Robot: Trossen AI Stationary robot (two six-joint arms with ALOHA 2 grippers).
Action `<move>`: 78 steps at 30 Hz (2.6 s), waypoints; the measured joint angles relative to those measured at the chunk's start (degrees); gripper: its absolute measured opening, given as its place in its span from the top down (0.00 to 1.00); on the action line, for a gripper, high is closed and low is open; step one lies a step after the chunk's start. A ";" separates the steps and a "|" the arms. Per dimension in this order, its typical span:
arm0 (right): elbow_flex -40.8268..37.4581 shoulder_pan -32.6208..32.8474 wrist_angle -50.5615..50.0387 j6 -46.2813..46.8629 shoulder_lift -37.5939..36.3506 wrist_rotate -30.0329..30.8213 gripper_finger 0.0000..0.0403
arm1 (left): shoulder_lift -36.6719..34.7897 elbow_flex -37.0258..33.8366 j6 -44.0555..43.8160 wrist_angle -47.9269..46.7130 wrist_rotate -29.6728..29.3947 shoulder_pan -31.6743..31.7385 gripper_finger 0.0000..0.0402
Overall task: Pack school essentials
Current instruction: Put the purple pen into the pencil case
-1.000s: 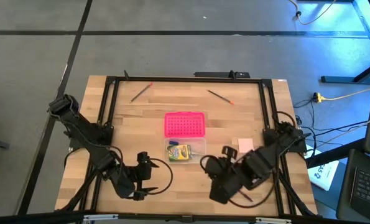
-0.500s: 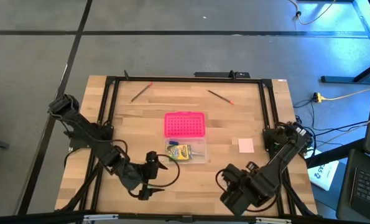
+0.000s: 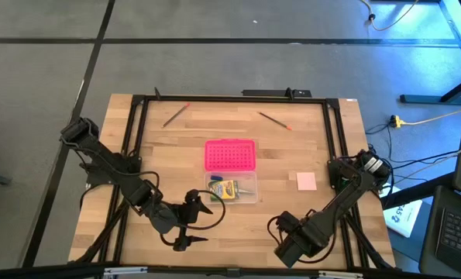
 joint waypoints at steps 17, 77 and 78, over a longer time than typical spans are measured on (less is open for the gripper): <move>-20.49 1.99 23.68 -1.26 -1.55 -9.49 0.61 | -0.02 0.00 0.74 0.33 5.97 3.66 0.01; -31.33 4.39 33.81 -1.33 -1.66 -10.35 0.89 | -0.02 -0.02 0.87 0.06 8.13 5.53 0.01; -30.94 4.25 33.30 -1.33 -1.59 -10.29 0.89 | -0.02 -0.02 0.87 0.01 8.13 5.53 0.01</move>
